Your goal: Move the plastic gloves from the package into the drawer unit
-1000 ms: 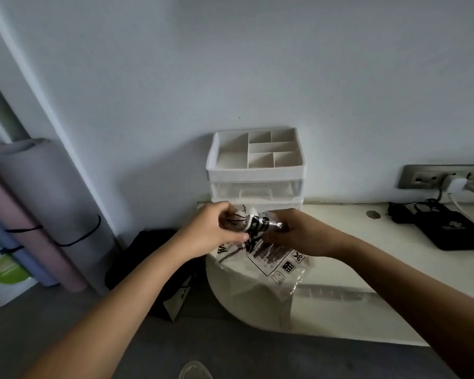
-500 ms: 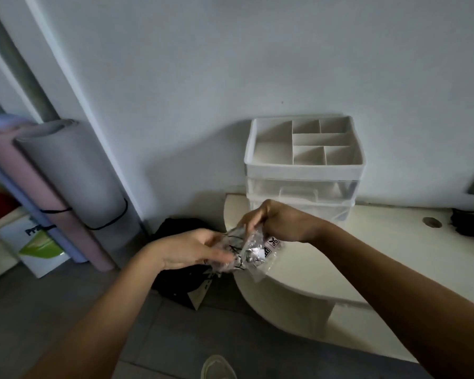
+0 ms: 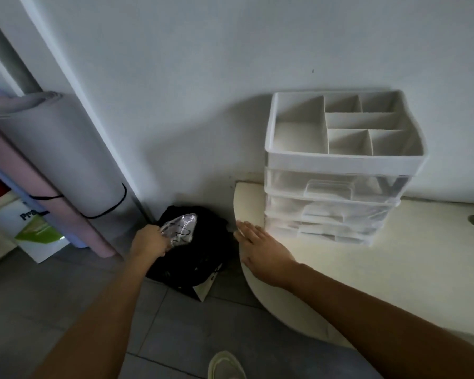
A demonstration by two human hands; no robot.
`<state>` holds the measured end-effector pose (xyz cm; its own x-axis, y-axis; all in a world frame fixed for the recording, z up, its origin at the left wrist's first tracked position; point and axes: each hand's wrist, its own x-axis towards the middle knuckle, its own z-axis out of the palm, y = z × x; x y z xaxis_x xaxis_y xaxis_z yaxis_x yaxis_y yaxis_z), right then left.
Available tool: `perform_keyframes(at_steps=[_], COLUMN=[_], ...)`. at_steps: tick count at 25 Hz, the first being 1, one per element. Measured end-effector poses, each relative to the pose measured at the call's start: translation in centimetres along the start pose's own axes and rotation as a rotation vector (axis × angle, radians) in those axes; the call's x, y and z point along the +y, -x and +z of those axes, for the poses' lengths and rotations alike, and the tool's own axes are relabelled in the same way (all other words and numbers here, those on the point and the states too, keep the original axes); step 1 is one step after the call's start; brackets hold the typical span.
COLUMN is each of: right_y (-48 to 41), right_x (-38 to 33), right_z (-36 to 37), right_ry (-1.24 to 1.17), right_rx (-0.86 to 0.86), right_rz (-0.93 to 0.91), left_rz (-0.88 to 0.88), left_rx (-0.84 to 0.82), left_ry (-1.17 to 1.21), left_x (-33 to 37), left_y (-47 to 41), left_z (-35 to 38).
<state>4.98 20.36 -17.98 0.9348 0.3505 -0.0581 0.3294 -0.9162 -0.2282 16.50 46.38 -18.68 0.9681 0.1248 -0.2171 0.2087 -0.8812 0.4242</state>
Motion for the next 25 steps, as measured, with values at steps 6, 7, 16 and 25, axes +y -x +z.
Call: perform_keyframes(at_steps=[6,7,16,25], right_y=[-0.1,-0.1,0.0,0.4], right_x=[0.4,0.5,0.5,0.3], right_z=[0.3,0.3,0.5,0.3], right_ry=[-0.1,-0.106,-0.123,-0.166], right_rx=[0.108,0.115,0.154,0.161], right_rz=[-0.004,-0.001,-0.005,0.003], left_rz=[0.041,0.022,0.161,0.285], left_rx=[-0.064,-0.097,-0.041,-0.312], left_ry=[-0.289,-0.29,-0.603,-0.298], left_x=[-0.7,-0.7,-0.6,1.7], left_y=[-0.6,-1.0,-2.2,-2.6], left_z=[5.0,5.6,7.2,7.3])
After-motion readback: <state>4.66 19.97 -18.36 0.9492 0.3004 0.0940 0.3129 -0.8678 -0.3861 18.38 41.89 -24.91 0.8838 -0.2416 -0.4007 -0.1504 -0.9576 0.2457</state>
